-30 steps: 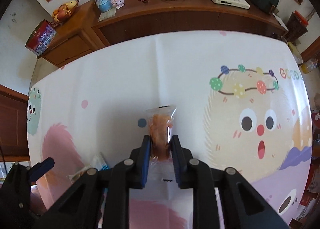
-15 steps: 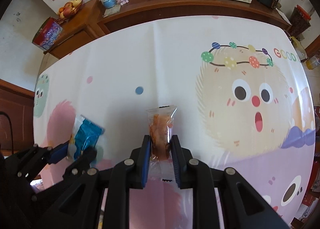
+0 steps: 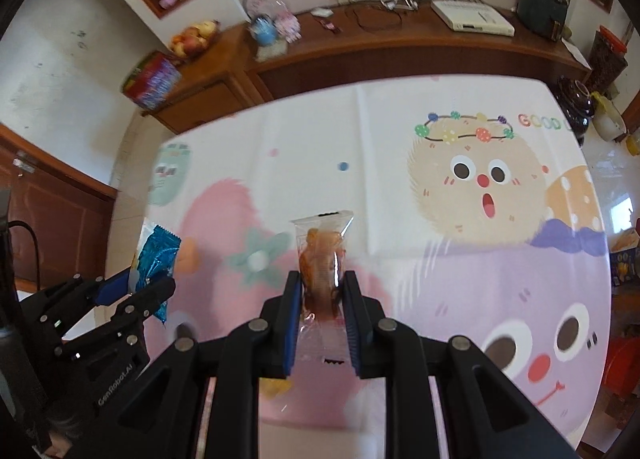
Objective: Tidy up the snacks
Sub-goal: 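Carry both snacks over the white tray and open both grippers, then move the right gripper from the tray toward the small yellow pack, then grasp the small yellow pack with the right gripper, then carry the yellow pack over the white tray and open the right gripper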
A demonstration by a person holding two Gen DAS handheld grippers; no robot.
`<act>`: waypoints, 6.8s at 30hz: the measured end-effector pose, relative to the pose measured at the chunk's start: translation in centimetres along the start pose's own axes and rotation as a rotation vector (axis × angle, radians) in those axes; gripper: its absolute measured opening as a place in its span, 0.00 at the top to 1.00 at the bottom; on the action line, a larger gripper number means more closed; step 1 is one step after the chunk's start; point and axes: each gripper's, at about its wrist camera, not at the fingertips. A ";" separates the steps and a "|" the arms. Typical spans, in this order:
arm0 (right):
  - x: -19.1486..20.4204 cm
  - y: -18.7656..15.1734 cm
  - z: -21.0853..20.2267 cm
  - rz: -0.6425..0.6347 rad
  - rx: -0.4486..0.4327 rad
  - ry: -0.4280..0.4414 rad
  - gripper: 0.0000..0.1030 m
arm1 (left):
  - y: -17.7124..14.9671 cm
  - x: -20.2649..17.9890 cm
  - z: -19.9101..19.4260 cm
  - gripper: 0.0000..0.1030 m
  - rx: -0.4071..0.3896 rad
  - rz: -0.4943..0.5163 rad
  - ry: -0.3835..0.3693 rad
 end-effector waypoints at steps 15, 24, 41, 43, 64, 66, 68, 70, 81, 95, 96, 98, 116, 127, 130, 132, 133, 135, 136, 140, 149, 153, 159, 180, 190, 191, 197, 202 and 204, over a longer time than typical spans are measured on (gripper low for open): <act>8.0 -11.7 -14.4 -0.141 -0.134 0.121 0.80 | -12.4 1.3 -15.2 0.77 -0.149 -0.094 0.000; 11.0 -18.5 -17.1 -0.216 -0.159 0.116 0.80 | -18.3 1.2 -18.5 0.77 -0.205 -0.151 0.012; 10.5 -25.8 -13.2 -0.253 -0.061 -0.006 0.80 | -24.8 -1.0 -12.9 0.77 -0.045 -0.135 0.020; 10.4 -26.2 -12.8 -0.248 -0.047 -0.006 0.80 | -25.1 -1.0 -12.4 0.77 -0.027 -0.136 0.017; 10.4 -25.9 -10.4 -0.225 0.027 -0.033 0.59 | -25.5 -0.9 -10.1 0.11 0.069 -0.144 0.025; 10.3 -25.8 -10.4 -0.214 0.029 -0.037 0.57 | -25.5 -0.4 -10.0 0.11 0.072 -0.154 0.026; 10.4 -25.8 -10.3 -0.211 0.032 -0.037 0.56 | -25.5 -0.1 -9.9 0.11 0.073 -0.163 0.027; 10.6 -25.8 -10.2 -0.214 0.034 -0.033 0.56 | -25.6 0.2 -10.0 0.11 0.070 -0.170 0.029; 11.5 -25.9 -9.7 -0.229 0.046 -0.027 0.56 | -25.7 1.1 -10.0 0.11 0.067 -0.186 0.045; 11.3 -25.1 -9.6 -0.229 0.037 -0.036 0.56 | -24.1 1.3 -10.2 0.11 0.024 -0.169 0.077; 11.2 -24.8 -9.6 -0.228 0.035 -0.038 0.56 | -23.9 1.4 -10.3 0.11 0.020 -0.167 0.080; 11.0 -24.2 -9.8 -0.225 0.030 -0.042 0.56 | -23.4 1.6 -10.4 0.11 0.011 -0.165 0.085; 12.1 -10.8 -16.5 -0.318 -0.188 -0.052 0.57 | -11.1 5.5 -14.5 0.10 -0.180 -0.180 0.151; 12.1 -5.2 -8.0 -0.329 -0.039 -0.047 0.56 | -6.0 6.6 -8.3 0.10 -0.122 -0.205 0.168; 11.1 -5.0 -3.7 -0.312 0.052 -0.048 0.56 | -5.3 6.7 -5.3 0.10 -0.074 -0.217 0.167; 10.5 -5.2 -1.0 -0.309 0.115 -0.048 0.56 | -5.0 6.5 -3.2 0.10 -0.038 -0.219 0.169; 10.2 -5.4 0.3 -0.309 0.142 -0.053 0.56 | -4.9 6.4 -2.4 0.10 -0.024 -0.220 0.169; 9.4 -5.9 2.9 -0.306 0.200 -0.065 0.56 | -4.9 6.1 -0.4 0.10 0.015 -0.221 0.163; 9.1 -6.1 3.8 -0.304 0.222 -0.066 0.56 | -4.9 6.0 0.6 0.10 0.037 -0.223 0.159; 7.4 -7.1 7.7 -0.285 0.314 -0.070 0.56 | -5.7 5.4 4.1 0.10 0.121 -0.224 0.150; 6.3 -8.2 11.3 -0.283 0.391 -0.063 0.57 | -7.1 4.9 7.5 0.10 0.225 -0.226 0.152; 6.6 -8.6 12.1 -0.307 0.405 -0.072 0.59 | -7.4 4.9 7.6 0.10 0.235 -0.223 0.153; 6.7 -8.6 12.3 -0.332 0.391 -0.091 0.73 | -8.1 4.8 7.3 0.10 0.251 -0.232 0.142; 9.2 -8.1 -0.4 -0.284 0.094 -0.143 0.74 | -9.3 4.9 -3.7 0.10 0.070 -0.247 0.095; 10.4 -11.0 -9.2 -0.284 -0.069 -0.123 0.74 | -11.5 3.8 -10.6 0.10 -0.063 -0.264 0.041; 10.4 -11.5 -9.8 -0.283 -0.080 -0.122 0.74 | -11.9 3.5 -11.2 0.10 -0.076 -0.258 0.041; 10.5 -14.6 -13.6 -0.274 -0.142 -0.115 0.74 | -14.7 1.3 -14.2 0.10 -0.134 -0.215 0.026; 10.1 -17.5 -15.2 -0.256 -0.161 -0.110 0.74 | -16.8 0.0 -15.4 0.10 -0.156 -0.206 0.017; 10.0 -18.5 -15.5 -0.249 -0.162 -0.112 0.74 | -17.7 -0.4 -15.7 0.10 -0.157 -0.204 0.012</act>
Point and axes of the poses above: each gripper's, at about its wrist camera, not at the fingertips, and z roughly the way its jaws point, x to its left, y to its top, and after that the axes turned 2 degrees about y, right-handed
